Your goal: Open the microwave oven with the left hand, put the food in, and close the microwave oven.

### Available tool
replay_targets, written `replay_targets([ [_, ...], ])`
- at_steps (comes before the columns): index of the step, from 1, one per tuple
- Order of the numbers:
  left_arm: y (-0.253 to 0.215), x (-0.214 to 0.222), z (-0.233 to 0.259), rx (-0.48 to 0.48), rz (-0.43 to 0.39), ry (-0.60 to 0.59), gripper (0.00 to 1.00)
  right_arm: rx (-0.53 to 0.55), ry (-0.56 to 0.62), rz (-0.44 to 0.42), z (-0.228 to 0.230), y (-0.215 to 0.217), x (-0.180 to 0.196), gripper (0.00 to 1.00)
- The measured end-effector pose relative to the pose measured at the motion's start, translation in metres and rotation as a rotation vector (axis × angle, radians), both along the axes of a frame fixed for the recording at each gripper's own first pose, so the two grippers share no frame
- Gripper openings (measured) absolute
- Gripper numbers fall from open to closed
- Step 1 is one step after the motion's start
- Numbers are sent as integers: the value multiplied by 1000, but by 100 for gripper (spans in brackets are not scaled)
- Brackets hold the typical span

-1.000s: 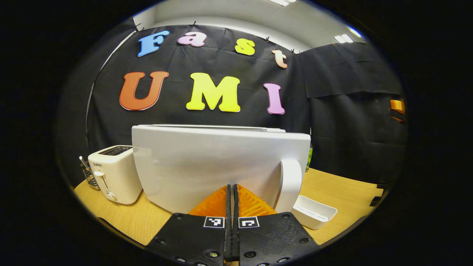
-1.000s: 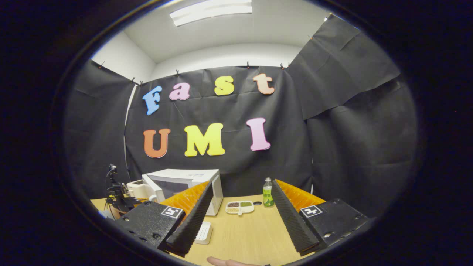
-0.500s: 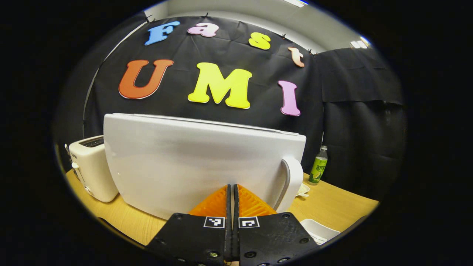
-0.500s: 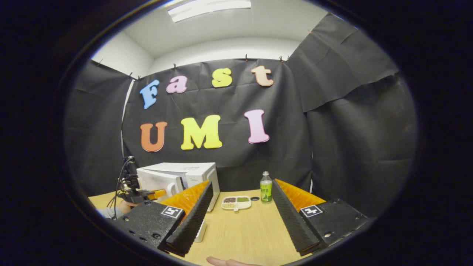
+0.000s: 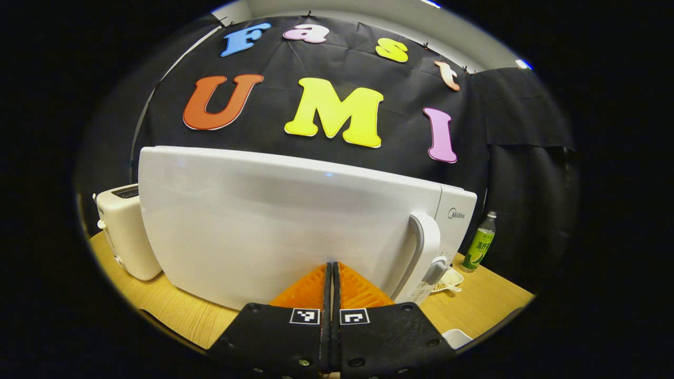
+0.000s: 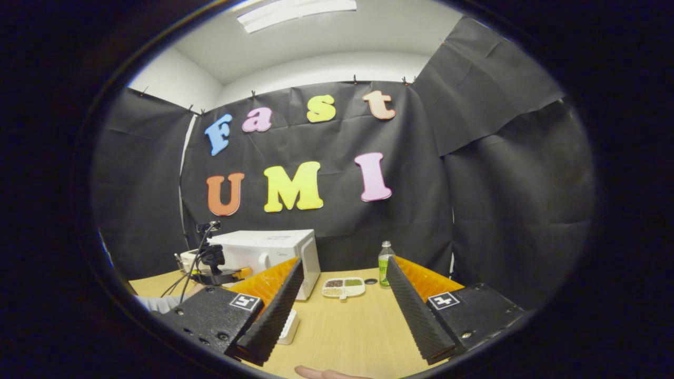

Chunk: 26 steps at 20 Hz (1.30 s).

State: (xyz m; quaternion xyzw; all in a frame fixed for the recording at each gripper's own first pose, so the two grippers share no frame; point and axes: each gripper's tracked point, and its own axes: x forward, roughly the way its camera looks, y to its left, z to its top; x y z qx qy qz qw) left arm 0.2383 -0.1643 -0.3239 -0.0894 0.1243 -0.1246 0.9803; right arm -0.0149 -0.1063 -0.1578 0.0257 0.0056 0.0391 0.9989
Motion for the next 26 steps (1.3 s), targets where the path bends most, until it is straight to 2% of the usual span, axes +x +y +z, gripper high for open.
replay_targets([
  [3,1,0,1,14,13,11,0,5,19,-3,-5,0,1,92],
  [4,1,-1,0,24,15,17,0,2,20,-4,-5,1,1,100],
  [8,20,-6,-4,82,96,75,0,-10,16,5,-4,14,-4,100],
  [9,24,-11,-1,91,108,85,0,-7,9,15,-2,21,-6,92],
  [10,27,-16,4,96,121,80,0,-12,10,32,-4,31,-9,100],
  [11,31,-24,10,92,130,74,0,-26,15,51,-5,40,-13,92],
  [12,31,-31,17,81,130,72,0,-42,21,65,-7,48,-18,92],
  [13,31,-43,26,67,120,65,1,-53,21,70,-6,53,-22,100],
  [14,30,-54,34,65,109,60,0,-56,22,65,-6,55,-24,92],
  [15,35,-65,44,84,114,44,0,-59,22,60,-5,57,-29,100],
  [16,40,-75,56,116,119,23,0,-60,21,58,-4,62,-33,91],
  [18,46,-97,75,167,112,-9,0,-63,27,52,-3,66,-42,92],
  [19,49,-111,82,182,103,-7,5,-67,19,46,1,68,-46,92],
  [20,56,-124,91,205,121,-13,14,-75,5,39,9,70,-49,92],
  [22,69,-149,110,234,157,-27,22,-80,-25,32,25,77,-55,91],
  [23,69,-162,119,225,156,-36,29,-81,-39,37,32,82,-58,100],
  [25,70,-187,138,217,149,-60,56,-92,-52,42,41,92,-63,100],
  [26,75,-199,149,232,157,-83,75,-98,-55,36,45,92,-64,100],
])
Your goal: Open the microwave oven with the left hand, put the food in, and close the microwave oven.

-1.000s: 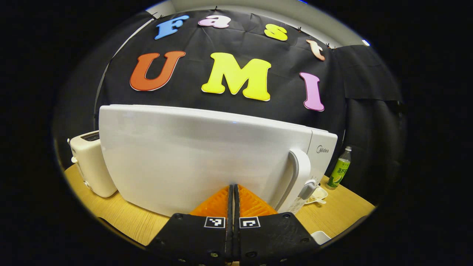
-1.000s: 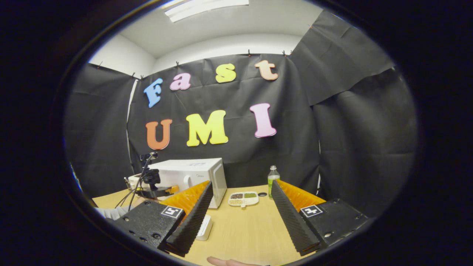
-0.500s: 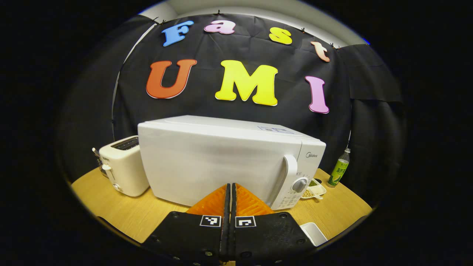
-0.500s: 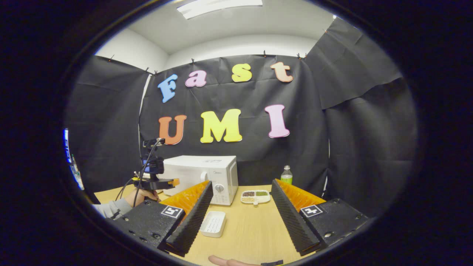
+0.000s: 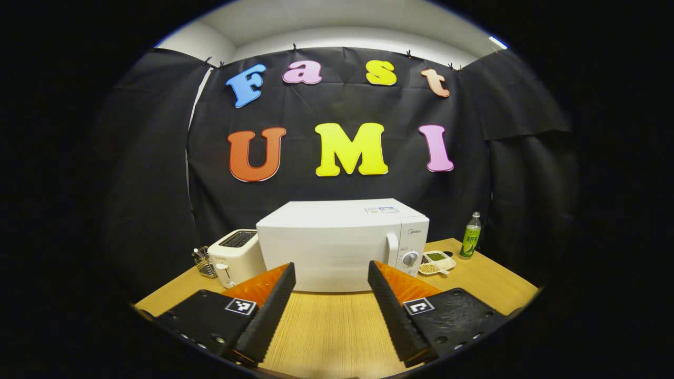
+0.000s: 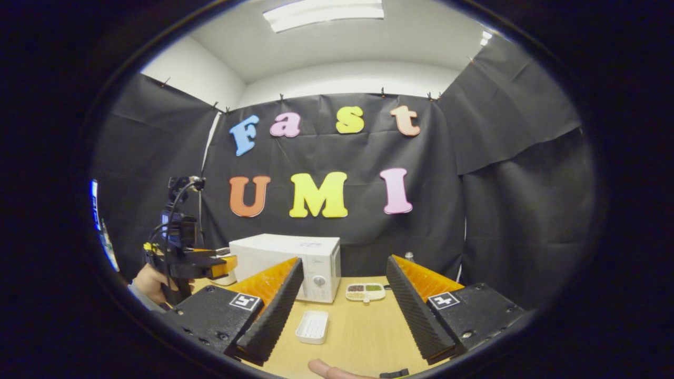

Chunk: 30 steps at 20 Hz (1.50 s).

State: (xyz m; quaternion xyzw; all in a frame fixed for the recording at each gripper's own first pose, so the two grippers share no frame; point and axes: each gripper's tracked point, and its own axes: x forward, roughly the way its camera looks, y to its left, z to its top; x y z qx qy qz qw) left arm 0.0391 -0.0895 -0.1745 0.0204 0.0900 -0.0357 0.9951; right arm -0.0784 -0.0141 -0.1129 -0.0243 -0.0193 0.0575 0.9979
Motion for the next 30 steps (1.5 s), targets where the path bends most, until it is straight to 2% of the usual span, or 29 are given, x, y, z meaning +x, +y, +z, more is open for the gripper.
replay_targets([
  [1,3,-10,11,19,3,-20,94,4,-3,-9,4,2,-1,92],
  [2,2,-24,22,29,-1,-42,89,8,-3,-10,7,6,-2,92],
  [3,0,-36,35,22,-10,-67,98,11,-4,-4,11,11,-4,92],
  [5,-6,-64,55,-1,-36,-101,97,20,-9,7,18,17,-8,92],
  [6,-6,-78,67,-6,-41,-120,96,23,-19,12,23,19,-12,100],
  [8,-2,-106,88,6,-35,-166,96,31,-39,9,31,19,-18,100],
  [9,0,-119,93,9,-24,-175,96,29,-44,8,34,19,-23,92],
  [13,7,-162,90,-12,31,-161,96,23,-52,22,37,24,-39,92],
  [14,3,-168,85,-11,23,-148,96,19,-53,26,35,24,-42,100],
  [15,0,-174,83,-19,15,-143,96,16,-54,25,34,21,-45,92],
  [16,-1,-177,82,-24,5,-142,96,15,-56,23,32,19,-46,100],
  [20,-9,-188,83,-34,-20,-137,96,79,-43,24,18,9,-46,100],
  [23,-14,-191,91,-30,-35,-146,96,81,-6,-8,7,-5,-40,100],
  [24,-11,-191,91,-25,-28,-146,96,82,-6,-22,7,-10,-40,92],
  [25,-8,-192,88,-15,-16,-139,96,87,-9,-36,10,-13,-41,100],
  [26,-5,-193,90,1,-2,-145,96,90,-11,-39,9,-14,-41,91],
  [28,-6,-196,94,2,-4,-154,96,92,-11,-30,8,-10,-41,91],
  [29,-7,-197,95,-2,-9,-160,96,92,-6,-25,8,-8,-41,100],
  [30,-6,-197,95,1,-11,-164,95,90,-1,-22,6,-6,-39,91],
])
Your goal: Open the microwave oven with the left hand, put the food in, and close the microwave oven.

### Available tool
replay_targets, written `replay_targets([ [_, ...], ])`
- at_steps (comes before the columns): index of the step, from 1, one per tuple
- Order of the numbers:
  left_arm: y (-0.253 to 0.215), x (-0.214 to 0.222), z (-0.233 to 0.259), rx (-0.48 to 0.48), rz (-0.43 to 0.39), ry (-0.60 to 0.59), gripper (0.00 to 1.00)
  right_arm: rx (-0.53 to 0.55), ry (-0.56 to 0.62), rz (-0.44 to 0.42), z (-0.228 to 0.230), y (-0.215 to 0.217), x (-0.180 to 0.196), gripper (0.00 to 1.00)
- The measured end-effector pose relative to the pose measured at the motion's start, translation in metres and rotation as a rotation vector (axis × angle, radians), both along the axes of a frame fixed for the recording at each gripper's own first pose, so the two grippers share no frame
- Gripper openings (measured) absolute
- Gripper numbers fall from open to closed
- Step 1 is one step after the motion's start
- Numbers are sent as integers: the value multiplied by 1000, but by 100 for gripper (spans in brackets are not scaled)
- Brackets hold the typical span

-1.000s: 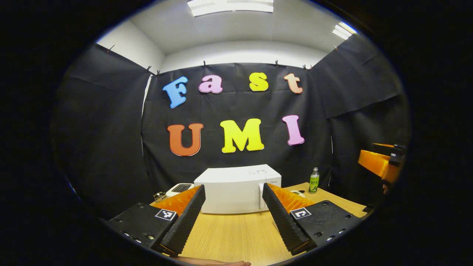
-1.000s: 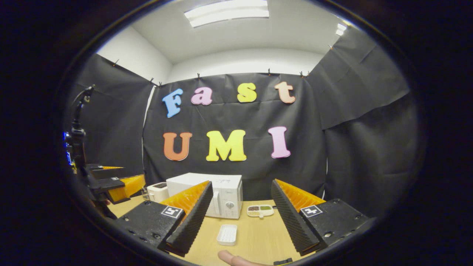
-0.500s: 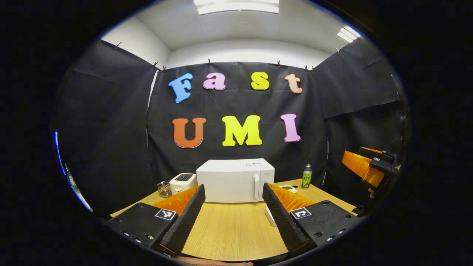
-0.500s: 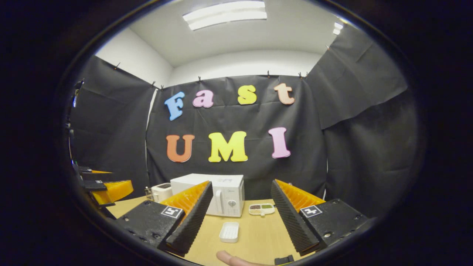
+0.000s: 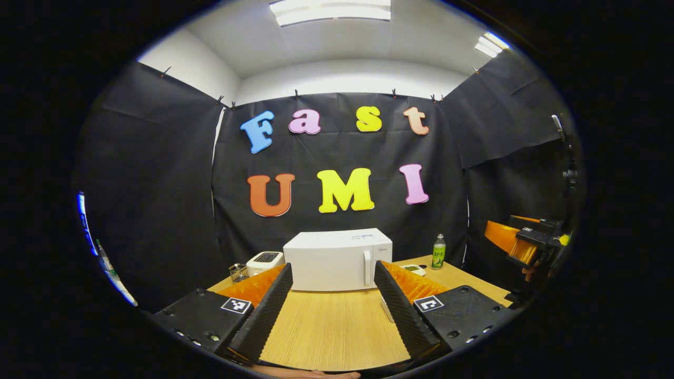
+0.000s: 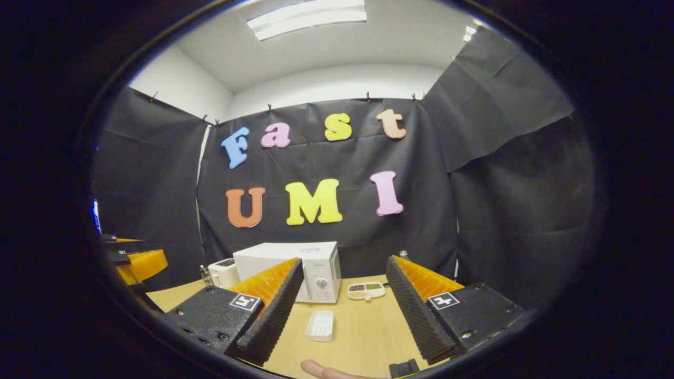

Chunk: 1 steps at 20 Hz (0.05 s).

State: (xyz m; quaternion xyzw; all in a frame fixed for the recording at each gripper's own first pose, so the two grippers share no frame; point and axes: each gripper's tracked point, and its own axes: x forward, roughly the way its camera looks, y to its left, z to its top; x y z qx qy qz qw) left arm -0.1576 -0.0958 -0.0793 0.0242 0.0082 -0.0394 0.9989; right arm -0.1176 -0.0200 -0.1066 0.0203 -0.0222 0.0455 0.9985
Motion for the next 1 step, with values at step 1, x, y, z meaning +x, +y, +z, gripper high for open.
replay_targets([
  [1,3,1,-1,6,9,-1,96,-1,4,3,0,1,1,91],
])
